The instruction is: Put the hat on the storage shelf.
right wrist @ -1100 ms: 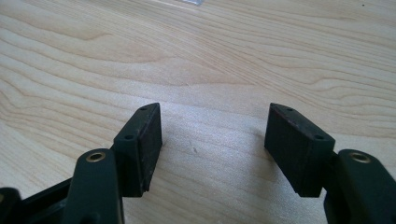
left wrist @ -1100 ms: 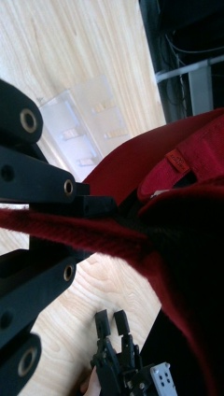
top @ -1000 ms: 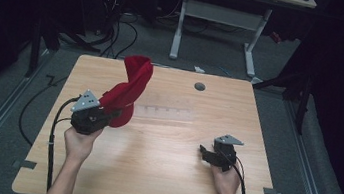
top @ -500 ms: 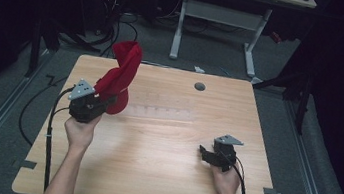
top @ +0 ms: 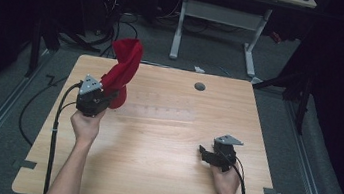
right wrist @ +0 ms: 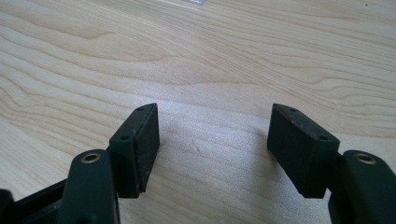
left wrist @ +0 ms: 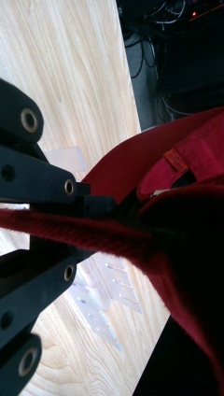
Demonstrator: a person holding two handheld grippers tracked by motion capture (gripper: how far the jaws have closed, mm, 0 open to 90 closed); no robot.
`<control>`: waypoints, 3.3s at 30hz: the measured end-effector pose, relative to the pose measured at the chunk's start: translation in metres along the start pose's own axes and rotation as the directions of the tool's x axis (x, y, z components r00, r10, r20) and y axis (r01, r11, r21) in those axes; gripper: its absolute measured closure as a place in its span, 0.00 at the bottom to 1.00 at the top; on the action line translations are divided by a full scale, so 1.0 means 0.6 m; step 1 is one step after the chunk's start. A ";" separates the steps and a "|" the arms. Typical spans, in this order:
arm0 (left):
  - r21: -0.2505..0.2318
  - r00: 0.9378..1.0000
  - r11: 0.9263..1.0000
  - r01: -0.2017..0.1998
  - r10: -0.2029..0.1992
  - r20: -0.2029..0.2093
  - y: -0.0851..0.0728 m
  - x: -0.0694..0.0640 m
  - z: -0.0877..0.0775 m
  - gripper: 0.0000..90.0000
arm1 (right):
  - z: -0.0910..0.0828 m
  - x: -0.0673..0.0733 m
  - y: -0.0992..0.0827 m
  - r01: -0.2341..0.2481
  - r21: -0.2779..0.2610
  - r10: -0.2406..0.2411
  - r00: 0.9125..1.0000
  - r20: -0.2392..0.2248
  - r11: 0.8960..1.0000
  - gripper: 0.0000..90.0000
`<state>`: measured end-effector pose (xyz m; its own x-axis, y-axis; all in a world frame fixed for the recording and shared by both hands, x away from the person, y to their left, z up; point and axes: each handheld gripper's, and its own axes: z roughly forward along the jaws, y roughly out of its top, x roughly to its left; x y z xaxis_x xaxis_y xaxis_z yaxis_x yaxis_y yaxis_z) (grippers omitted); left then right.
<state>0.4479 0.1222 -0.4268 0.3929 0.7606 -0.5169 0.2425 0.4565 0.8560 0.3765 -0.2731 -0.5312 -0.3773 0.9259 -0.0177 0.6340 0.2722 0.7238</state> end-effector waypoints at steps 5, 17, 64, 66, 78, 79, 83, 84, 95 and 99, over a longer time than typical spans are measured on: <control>0.002 1.000 1.000 0.003 -0.003 -0.010 -0.008 0.003 0.010 0.95 | 0.000 0.000 0.000 0.000 0.000 0.000 1.000 0.000 1.000 0.38; -0.024 0.999 1.000 0.014 -0.015 -0.040 -0.028 0.017 0.022 0.95 | 0.001 0.002 0.001 0.018 0.000 -0.018 1.000 -0.016 1.000 0.38; 0.114 0.992 0.993 -0.021 0.034 -0.122 -0.084 0.032 -0.041 0.42 | 0.003 0.005 0.003 0.020 0.002 -0.020 1.000 -0.020 1.000 0.37; 0.120 0.991 0.992 -0.027 0.042 -0.126 -0.083 0.031 -0.048 0.42 | 0.003 0.005 0.003 0.021 0.001 -0.021 1.000 -0.022 1.000 0.37; 0.113 0.991 0.994 -0.006 0.021 -0.131 -0.088 0.026 -0.088 0.42 | 0.003 0.005 0.003 0.021 0.002 -0.021 0.999 -0.024 1.000 0.37; 0.115 0.991 0.993 -0.003 0.018 -0.129 -0.089 0.026 -0.092 0.42 | 0.004 0.004 0.003 0.022 0.002 -0.022 0.999 -0.024 1.000 0.37; 0.117 0.992 0.993 -0.008 0.023 -0.122 -0.097 0.022 -0.106 0.42 | 0.004 0.004 0.004 0.025 0.001 -0.025 0.999 -0.025 1.000 0.37; 0.122 0.993 0.992 -0.004 0.019 -0.119 -0.099 0.021 -0.109 0.42 | 0.004 0.004 0.004 0.025 0.001 -0.025 0.999 -0.025 1.000 0.37; 0.158 0.998 0.987 0.003 0.007 -0.058 -0.125 -0.009 -0.119 0.42 | 0.004 0.004 0.004 0.026 0.000 -0.026 0.999 -0.025 1.000 0.37; 0.200 1.000 0.980 -0.004 0.009 -0.027 -0.144 -0.024 -0.111 0.43 | 0.004 0.004 0.004 0.027 0.001 -0.027 0.999 -0.026 1.000 0.37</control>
<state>0.3622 0.1026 -0.4929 0.3711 0.7769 -0.5086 0.4135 0.3521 0.8397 0.3788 -0.2696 -0.5312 -0.4122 0.9109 -0.0192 0.6243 0.2978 0.7222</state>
